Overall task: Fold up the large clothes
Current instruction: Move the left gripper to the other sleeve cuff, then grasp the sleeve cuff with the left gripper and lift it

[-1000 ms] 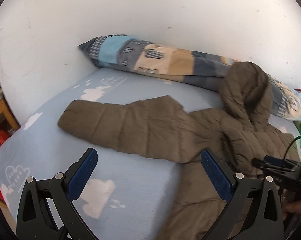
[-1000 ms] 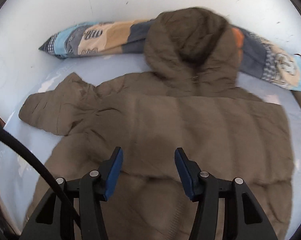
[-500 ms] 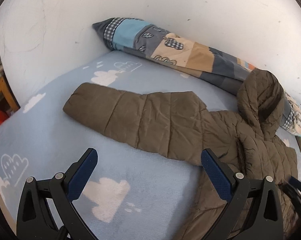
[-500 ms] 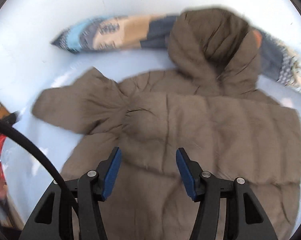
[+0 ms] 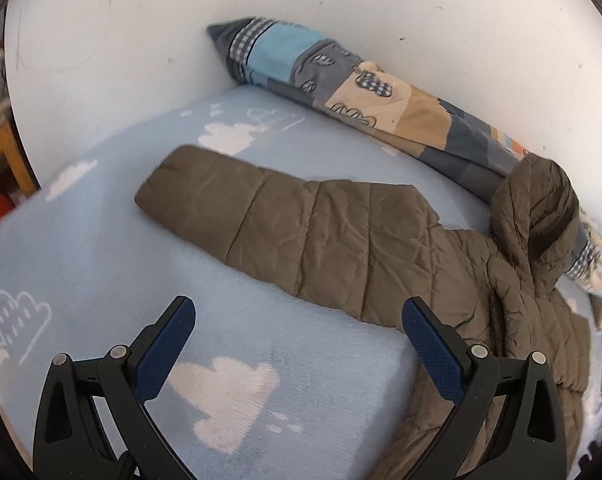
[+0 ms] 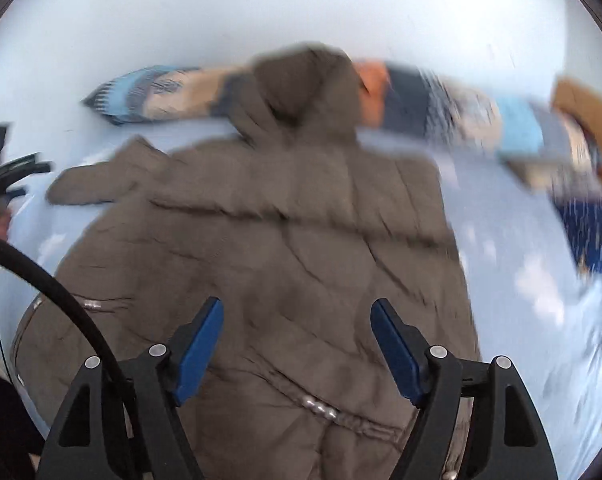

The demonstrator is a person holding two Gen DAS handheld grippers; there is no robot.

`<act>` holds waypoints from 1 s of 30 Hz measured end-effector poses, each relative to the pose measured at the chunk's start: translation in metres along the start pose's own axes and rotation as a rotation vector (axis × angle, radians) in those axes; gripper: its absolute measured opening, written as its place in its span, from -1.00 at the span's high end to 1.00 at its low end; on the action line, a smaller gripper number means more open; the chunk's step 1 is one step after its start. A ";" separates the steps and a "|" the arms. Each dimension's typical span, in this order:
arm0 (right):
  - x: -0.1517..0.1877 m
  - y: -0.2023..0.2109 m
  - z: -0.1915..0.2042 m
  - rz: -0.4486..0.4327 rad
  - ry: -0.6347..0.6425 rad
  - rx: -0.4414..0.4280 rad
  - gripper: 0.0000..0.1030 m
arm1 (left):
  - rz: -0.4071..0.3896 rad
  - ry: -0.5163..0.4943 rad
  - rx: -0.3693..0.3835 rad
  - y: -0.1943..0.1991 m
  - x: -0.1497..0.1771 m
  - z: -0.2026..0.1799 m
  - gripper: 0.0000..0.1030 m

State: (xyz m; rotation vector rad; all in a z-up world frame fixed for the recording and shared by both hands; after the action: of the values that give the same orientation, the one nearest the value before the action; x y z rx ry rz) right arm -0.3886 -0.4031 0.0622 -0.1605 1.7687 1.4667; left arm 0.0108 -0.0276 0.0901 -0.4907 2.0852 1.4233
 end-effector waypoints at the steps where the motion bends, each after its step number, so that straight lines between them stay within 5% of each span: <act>1: -0.001 -0.003 -0.007 0.010 -0.023 -0.038 -0.56 | 0.003 0.025 0.007 -0.003 -0.004 0.011 -0.99; 7: -0.012 0.005 -0.014 -0.033 -0.040 -0.064 -0.56 | -0.007 0.221 0.042 -0.028 -0.040 0.081 -0.94; 11: -0.012 0.013 -0.021 -0.069 -0.031 -0.034 -0.56 | 0.017 0.434 0.093 -0.055 -0.056 0.144 -0.45; 16: -0.010 0.000 -0.029 -0.032 -0.087 -0.048 -0.56 | 0.006 0.666 0.204 -0.085 -0.051 0.198 -0.45; 24: -0.010 -0.010 -0.012 -0.032 -0.041 -0.058 -0.56 | -0.091 0.789 0.321 -0.120 -0.054 0.224 -0.45; 27: -0.010 -0.011 -0.014 -0.035 -0.047 -0.047 -0.56 | -0.123 0.793 0.313 -0.131 -0.062 0.225 -0.45; 28: -0.011 -0.012 -0.016 -0.034 -0.051 -0.048 -0.56 | -0.149 0.794 0.294 -0.132 -0.067 0.223 -0.22; 29: -0.011 -0.012 -0.017 -0.033 -0.054 -0.047 -0.56 | -0.156 0.796 0.274 -0.131 -0.070 0.224 0.44; 30: -0.011 -0.013 -0.018 -0.031 -0.059 -0.040 -0.56 | -0.145 0.798 0.252 -0.132 -0.070 0.225 0.60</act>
State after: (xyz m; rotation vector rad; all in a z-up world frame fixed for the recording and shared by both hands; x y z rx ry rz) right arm -0.3828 -0.4270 0.0588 -0.1635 1.6831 1.4707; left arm 0.1966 0.1316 -0.0233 -1.2234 2.7075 0.9277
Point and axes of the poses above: each gripper's, at about its wrist camera, not at the fingertips, and y roughly against the way its jaws point, z to its left, x to its underside, the point moved 5 cm from there along -y, roughly the way its jaws point, and after that the axes turned 6 degrees about x, right-handed, at the moved point
